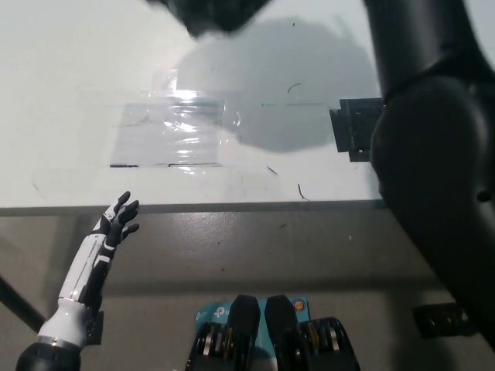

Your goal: Use the right hand to pick up a rubix's cube and place it into a plastic bag and lift the bag

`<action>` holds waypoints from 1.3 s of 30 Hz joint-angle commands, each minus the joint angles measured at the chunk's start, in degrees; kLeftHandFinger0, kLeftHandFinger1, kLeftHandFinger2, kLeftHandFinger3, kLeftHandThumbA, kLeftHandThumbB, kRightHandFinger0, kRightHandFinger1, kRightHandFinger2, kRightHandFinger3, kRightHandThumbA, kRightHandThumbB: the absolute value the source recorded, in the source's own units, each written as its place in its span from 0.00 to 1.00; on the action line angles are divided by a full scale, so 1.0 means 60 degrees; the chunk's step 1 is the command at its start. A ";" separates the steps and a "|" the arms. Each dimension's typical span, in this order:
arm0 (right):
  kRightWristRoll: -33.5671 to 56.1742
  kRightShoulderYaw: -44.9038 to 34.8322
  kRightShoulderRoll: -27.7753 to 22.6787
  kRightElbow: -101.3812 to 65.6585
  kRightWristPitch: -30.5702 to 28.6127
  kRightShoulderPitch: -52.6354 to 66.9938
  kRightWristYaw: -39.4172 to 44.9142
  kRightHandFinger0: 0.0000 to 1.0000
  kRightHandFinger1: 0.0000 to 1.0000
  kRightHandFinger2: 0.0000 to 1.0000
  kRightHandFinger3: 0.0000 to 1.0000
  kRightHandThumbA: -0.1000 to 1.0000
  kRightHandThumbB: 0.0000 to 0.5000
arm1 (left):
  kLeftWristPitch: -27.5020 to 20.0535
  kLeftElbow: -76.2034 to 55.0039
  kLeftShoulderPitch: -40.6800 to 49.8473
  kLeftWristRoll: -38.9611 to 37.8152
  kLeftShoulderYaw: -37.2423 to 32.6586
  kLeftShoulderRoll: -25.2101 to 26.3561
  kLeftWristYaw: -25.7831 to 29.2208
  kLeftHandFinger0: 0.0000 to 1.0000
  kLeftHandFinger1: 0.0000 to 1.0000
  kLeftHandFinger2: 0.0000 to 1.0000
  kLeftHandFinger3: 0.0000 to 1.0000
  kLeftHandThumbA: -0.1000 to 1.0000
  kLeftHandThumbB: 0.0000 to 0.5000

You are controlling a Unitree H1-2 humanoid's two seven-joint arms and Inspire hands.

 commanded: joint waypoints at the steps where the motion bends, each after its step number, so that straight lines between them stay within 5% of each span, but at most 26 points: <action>1: -0.0036 0.0425 -0.0055 0.0536 -0.1141 -0.0177 0.0502 0.00 0.15 0.66 1.00 0.00 0.09 | -0.0137 -0.0331 -0.0095 0.0132 -0.0031 0.0163 -0.0039 0.96 1.00 1.00 1.00 0.98 0.26; 4: -0.0015 0.0451 0.0062 0.0984 -0.1406 0.0246 0.0386 0.00 0.11 0.68 1.00 0.00 0.11 | -0.0190 -0.0360 -0.0103 0.0246 -0.0063 0.0190 -0.0028 0.94 1.00 1.00 1.00 0.99 0.27; 7: -0.0121 0.0655 0.0129 0.1206 -0.1633 0.0540 0.0724 0.00 0.16 0.73 1.00 0.00 0.03 | -0.0231 -0.0365 -0.0095 0.0278 -0.0062 0.0216 -0.0030 0.94 1.00 1.00 1.00 1.00 0.26; 12: -0.0478 0.1208 0.0191 0.1566 -0.1943 0.0924 0.0549 0.00 0.23 0.82 0.95 0.00 0.09 | -0.0182 -0.0385 -0.0061 0.0200 -0.0081 0.0223 -0.0092 0.95 1.00 1.00 1.00 0.99 0.25; 14: -0.0628 0.1436 0.0203 0.1703 -0.1962 0.1073 0.0261 0.00 0.23 0.85 1.00 0.00 0.16 | -0.0146 -0.0397 -0.0077 0.0175 -0.0084 0.0227 -0.0101 0.95 1.00 1.00 1.00 0.99 0.25; 16: -0.0753 0.1631 0.0198 0.1787 -0.1920 0.1193 0.0129 0.00 0.23 0.84 0.93 0.00 0.17 | -0.0098 -0.0427 -0.0069 0.0176 -0.0085 0.0232 -0.0096 0.95 1.00 1.00 1.00 0.99 0.25; 18: -0.1046 0.2055 0.0128 0.1950 -0.1832 0.1587 0.0256 0.00 0.28 0.85 1.00 0.00 0.19 | -0.0131 -0.0429 -0.0073 0.0185 -0.0098 0.0256 -0.0101 0.95 1.00 1.00 1.00 0.99 0.25; 22: -0.1008 0.2294 0.0041 0.2050 -0.1825 0.1870 0.0240 0.00 0.24 0.81 1.00 0.00 0.17 | -0.0117 -0.0392 -0.0098 0.0095 -0.0108 0.0276 -0.0133 0.94 1.00 1.00 1.00 0.97 0.22; 26: -0.0994 0.2476 -0.0111 0.2060 -0.1603 0.2148 0.0683 0.00 0.34 0.93 1.00 0.00 0.22 | -0.0108 -0.0381 -0.0093 0.0087 -0.0140 0.0293 -0.0144 0.95 1.00 1.00 1.00 0.97 0.23; 29: -0.1375 0.2982 -0.0314 0.2080 -0.1381 0.2522 0.1354 0.00 0.27 0.78 1.00 0.00 0.34 | -0.0096 -0.0406 -0.0048 0.0082 -0.0153 0.0279 -0.0126 0.95 1.00 1.00 1.00 0.97 0.23; 30: -0.1692 0.3366 -0.0399 0.2096 -0.1398 0.2656 0.1404 0.05 0.30 0.72 0.76 0.00 0.45 | -0.0105 -0.0412 -0.0066 0.0081 -0.0162 0.0282 -0.0129 0.94 1.00 1.00 1.00 0.96 0.22; 31: -0.1924 0.3635 -0.0447 0.2117 -0.1388 0.2707 0.1386 0.20 0.48 0.88 0.73 0.02 0.48 | -0.0103 -0.0410 -0.0082 0.0074 -0.0163 0.0287 -0.0132 0.94 1.00 1.00 1.00 0.96 0.21; 32: -0.2071 0.3829 -0.0479 0.2131 -0.1380 0.2739 0.1372 0.20 0.48 0.88 0.73 0.02 0.48 | -0.0101 -0.0409 -0.0092 0.0069 -0.0162 0.0289 -0.0134 0.94 1.00 1.00 1.00 0.96 0.21; 33: -0.2617 0.4483 -0.0579 0.2147 -0.1316 0.2815 0.1514 0.43 0.74 1.00 0.85 0.15 0.44 | -0.0084 -0.0429 -0.0092 0.0072 -0.0162 0.0294 -0.0132 0.94 1.00 1.00 1.00 0.96 0.21; 34: -0.3015 0.4924 -0.0649 0.2138 -0.1273 0.2848 0.1658 0.74 1.00 1.00 1.00 0.32 0.47 | -0.0065 -0.0452 -0.0083 0.0065 -0.0156 0.0299 -0.0132 0.94 1.00 1.00 1.00 0.96 0.21; 35: -0.3814 0.5897 -0.0810 0.2078 -0.1341 0.2910 0.1836 1.00 1.00 1.00 1.00 0.46 0.49 | -0.0030 -0.0472 -0.0071 0.0042 -0.0146 0.0293 -0.0127 0.94 1.00 1.00 1.00 0.96 0.22; 38: -0.5033 0.7483 -0.1122 0.1999 -0.1415 0.2892 0.1604 1.00 1.00 1.00 1.00 0.53 0.63 | -0.0066 -0.0432 -0.0092 0.0028 -0.0137 0.0289 -0.0123 0.94 1.00 1.00 1.00 0.95 0.22; 39: -0.5690 0.8349 -0.1285 0.1989 -0.1145 0.2766 0.1561 1.00 1.00 1.00 1.00 0.65 0.74 | -0.0046 -0.0427 -0.0088 0.0018 -0.0127 0.0282 -0.0115 0.94 1.00 1.00 1.00 0.95 0.24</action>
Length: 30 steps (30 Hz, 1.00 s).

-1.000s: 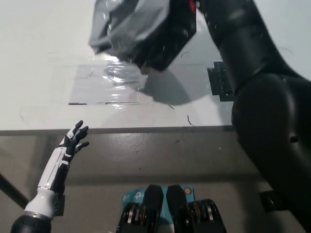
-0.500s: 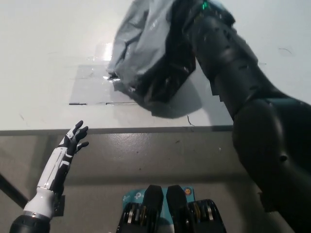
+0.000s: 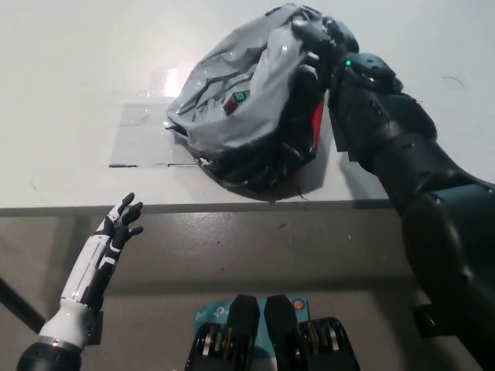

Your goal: Use the right hand to pick up a rubix's cube and place it into a plastic bag and lift the bag

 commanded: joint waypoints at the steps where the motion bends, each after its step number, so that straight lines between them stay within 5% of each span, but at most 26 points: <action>1: -0.3518 0.3182 -0.0753 -0.0227 0.0351 -0.0621 0.0579 1.00 1.00 1.00 1.00 0.65 0.74 | -0.0067 -0.0359 -0.0095 -0.0106 0.0050 0.0154 -0.0112 0.94 1.00 1.00 1.00 0.95 0.24; 4: -0.4081 0.4178 -0.1009 -0.0379 0.0436 -0.0730 0.0406 1.00 1.00 1.00 1.00 0.73 0.85 | -0.0073 -0.0334 -0.0091 -0.0153 0.0050 0.0135 -0.0125 0.94 1.00 1.00 1.00 0.95 0.24; 12: -0.4282 0.5126 -0.1576 -0.0965 0.0525 -0.0866 0.0494 1.00 1.00 1.00 1.00 0.74 0.84 | -0.0033 -0.0370 -0.0030 -0.0138 0.0007 0.0115 -0.0139 0.92 1.00 1.00 1.00 0.95 0.20; 16: -0.4404 0.5362 -0.1899 -0.1529 0.0604 -0.0846 0.0515 1.00 1.00 1.00 1.00 0.82 0.86 | 0.0040 -0.0362 -0.0068 -0.0173 0.0007 0.0128 -0.0157 0.93 1.00 1.00 1.00 0.94 0.20; 21: -0.4472 0.5252 -0.2311 -0.2684 0.1158 -0.0862 0.0801 1.00 1.00 1.00 1.00 0.88 0.87 | 0.0064 -0.0386 -0.0080 -0.0133 0.0002 0.0147 -0.0136 0.93 1.00 1.00 1.00 0.94 0.19; 25: -0.4224 0.4636 -0.2614 -0.4163 0.1631 -0.0683 0.0967 1.00 1.00 1.00 1.00 0.80 0.87 | 0.0071 -0.0375 -0.0037 -0.0147 -0.0005 0.0113 -0.0122 0.92 1.00 1.00 1.00 0.94 0.21; 30: -0.4049 0.4029 -0.2911 -0.5761 0.2141 -0.0605 0.1295 1.00 1.00 1.00 1.00 0.93 0.95 | 0.0222 -0.0471 0.0004 -0.0116 0.0000 0.0114 -0.0094 0.91 1.00 1.00 1.00 0.91 0.21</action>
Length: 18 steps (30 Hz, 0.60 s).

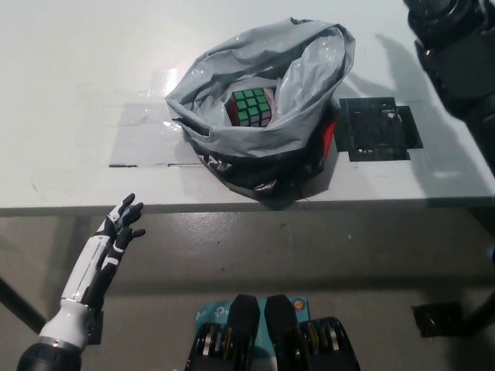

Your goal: Use the right hand to pick up a rubix's cube and place it into a plastic bag and lift the bag

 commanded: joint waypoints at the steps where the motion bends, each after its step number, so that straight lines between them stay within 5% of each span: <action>1: -0.0048 -0.0637 -0.0516 -0.1590 0.0699 -0.0571 0.0556 1.00 1.00 1.00 1.00 0.96 0.94 | 0.0159 -0.0443 -0.0014 -0.0044 0.0016 0.0112 -0.0090 0.90 1.00 1.00 1.00 0.91 0.21; 5: 0.0043 -0.1296 -0.0888 -0.3900 0.1409 -0.0147 0.0758 1.00 1.00 1.00 1.00 0.97 0.78 | 0.0169 -0.0427 -0.0035 0.0011 -0.0013 0.0054 -0.0048 0.89 1.00 1.00 1.00 0.88 0.20; 9: -0.0042 -0.1751 -0.1287 -0.5515 0.1567 0.0221 0.0747 1.00 1.00 1.00 1.00 1.00 0.73 | 0.0124 -0.0344 -0.0296 -0.0025 0.0035 0.0126 -0.0070 0.92 1.00 1.00 1.00 0.90 0.19; 16: -0.1278 -0.2589 -0.2234 -0.9897 0.1308 0.2475 0.0032 1.00 1.00 1.00 1.00 1.00 0.63 | -0.0443 0.0061 -0.0855 0.0095 0.0189 0.0300 0.0031 1.00 1.00 1.00 1.00 1.00 0.28; 18: -0.1206 -0.3119 -0.2396 -1.1523 0.1100 0.3646 0.0068 1.00 1.00 1.00 1.00 1.00 0.54 | -0.0406 0.0072 -0.0857 0.0074 0.0197 0.0313 0.0015 1.00 1.00 1.00 1.00 1.00 0.32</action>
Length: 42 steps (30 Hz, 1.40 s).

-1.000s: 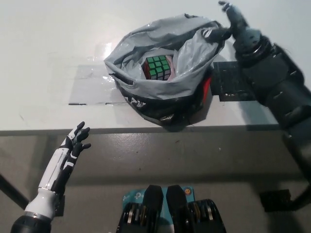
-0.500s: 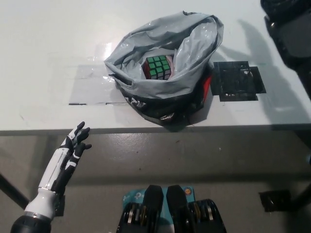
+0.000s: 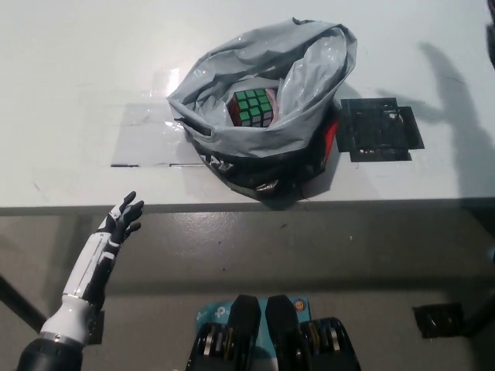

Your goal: Use the right hand to pick up a rubix's cube and place it into a plastic bag and lift the bag

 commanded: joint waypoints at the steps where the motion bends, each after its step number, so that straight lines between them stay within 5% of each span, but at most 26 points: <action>1: -0.0815 -0.1869 -0.1328 -0.5938 -0.0223 0.2334 -0.0386 1.00 1.00 1.00 1.00 1.00 0.58 | -0.0559 -0.0023 -0.0715 0.0047 0.0183 0.0308 -0.0001 1.00 1.00 1.00 1.00 1.00 0.30; 4: -0.0891 -0.2443 -0.1247 -0.7707 -0.1486 0.4020 -0.0614 1.00 1.00 1.00 1.00 1.00 0.50 | -0.0860 0.0136 -0.0727 -0.0090 0.0143 0.0274 -0.0109 1.00 1.00 1.00 1.00 1.00 0.24; 10: -0.1348 -0.2207 -0.0220 -0.9877 -0.3036 0.6633 -0.0958 1.00 1.00 1.00 1.00 1.00 0.57 | -0.0965 0.0172 -0.0706 -0.0385 0.0121 0.0463 -0.0443 1.00 1.00 1.00 1.00 1.00 0.40; 21: -0.2275 -0.0048 0.1463 -0.7362 -0.5338 0.9534 -0.1594 1.00 1.00 1.00 1.00 1.00 0.53 | -0.1312 -0.0367 0.0643 -0.0569 0.0382 0.0858 -0.0543 1.00 1.00 1.00 1.00 1.00 0.48; 24: -0.2514 0.0095 0.1752 -0.6448 -0.5634 0.9592 -0.1870 1.00 1.00 1.00 1.00 1.00 0.45 | -0.1332 -0.0407 0.0861 -0.0636 0.0407 0.0844 -0.0522 1.00 1.00 1.00 1.00 1.00 0.45; 32: -0.1989 0.0234 0.2357 -0.3480 -0.6624 0.9477 -0.1876 1.00 1.00 1.00 1.00 1.00 0.44 | -0.1212 -0.0401 0.1122 -0.0678 0.0446 0.0714 -0.0376 1.00 1.00 1.00 1.00 1.00 0.42; 42: -0.1458 0.0009 0.2316 -0.2461 -0.5871 0.9480 -0.1120 1.00 1.00 1.00 1.00 1.00 0.41 | -0.1338 -0.0200 0.1142 -0.0526 0.0413 0.0711 -0.0306 1.00 1.00 1.00 1.00 1.00 0.38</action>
